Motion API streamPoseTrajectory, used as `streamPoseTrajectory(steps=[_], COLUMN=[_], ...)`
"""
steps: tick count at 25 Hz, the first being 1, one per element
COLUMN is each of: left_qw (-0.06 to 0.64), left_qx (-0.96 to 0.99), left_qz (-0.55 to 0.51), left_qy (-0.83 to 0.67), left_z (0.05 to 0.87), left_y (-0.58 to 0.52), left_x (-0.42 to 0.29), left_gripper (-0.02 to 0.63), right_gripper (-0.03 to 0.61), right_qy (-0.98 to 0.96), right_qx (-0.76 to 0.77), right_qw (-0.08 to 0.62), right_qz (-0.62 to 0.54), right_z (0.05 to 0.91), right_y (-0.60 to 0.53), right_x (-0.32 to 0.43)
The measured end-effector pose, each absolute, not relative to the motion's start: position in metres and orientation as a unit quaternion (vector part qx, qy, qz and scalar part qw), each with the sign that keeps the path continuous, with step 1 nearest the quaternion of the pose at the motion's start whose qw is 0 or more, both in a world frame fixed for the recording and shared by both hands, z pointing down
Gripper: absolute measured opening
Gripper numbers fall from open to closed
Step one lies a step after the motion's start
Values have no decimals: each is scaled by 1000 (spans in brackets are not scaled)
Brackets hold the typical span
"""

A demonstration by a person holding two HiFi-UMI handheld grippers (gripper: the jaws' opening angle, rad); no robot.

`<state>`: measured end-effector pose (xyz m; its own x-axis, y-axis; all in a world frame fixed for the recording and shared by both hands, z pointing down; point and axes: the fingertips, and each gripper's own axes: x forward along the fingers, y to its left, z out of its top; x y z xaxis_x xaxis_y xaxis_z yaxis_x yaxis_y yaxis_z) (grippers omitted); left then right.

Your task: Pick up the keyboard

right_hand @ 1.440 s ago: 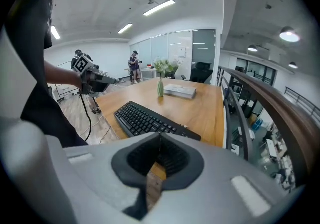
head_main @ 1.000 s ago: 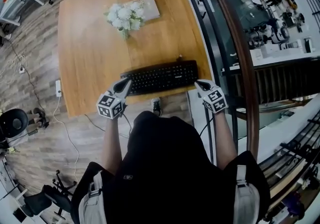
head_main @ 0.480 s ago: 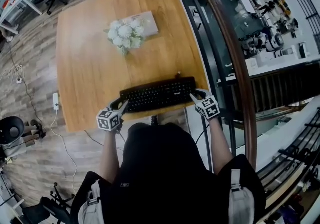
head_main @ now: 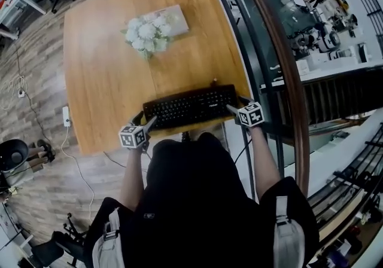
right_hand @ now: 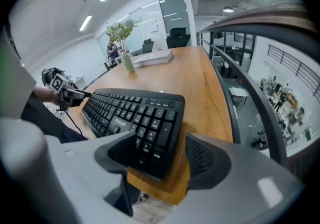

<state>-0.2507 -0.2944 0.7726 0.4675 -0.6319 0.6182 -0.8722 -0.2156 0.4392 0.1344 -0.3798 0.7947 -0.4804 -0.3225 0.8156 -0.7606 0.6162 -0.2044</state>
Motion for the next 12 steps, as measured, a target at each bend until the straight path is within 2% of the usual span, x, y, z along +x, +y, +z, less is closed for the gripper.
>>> streamPoseTrajectory(steps=[12], left_qw=[424], left_qx=[749], left_qz=[179], left_qy=[-476], left_z=[802], left_y=[-288], left_x=[-261], left_gripper=[327], right_gripper=[314], right_qy=[-809], right_qx=[296], right_qw=[379], right_qz=[337], right_z=[813], right_y=[-376], right_x=[104])
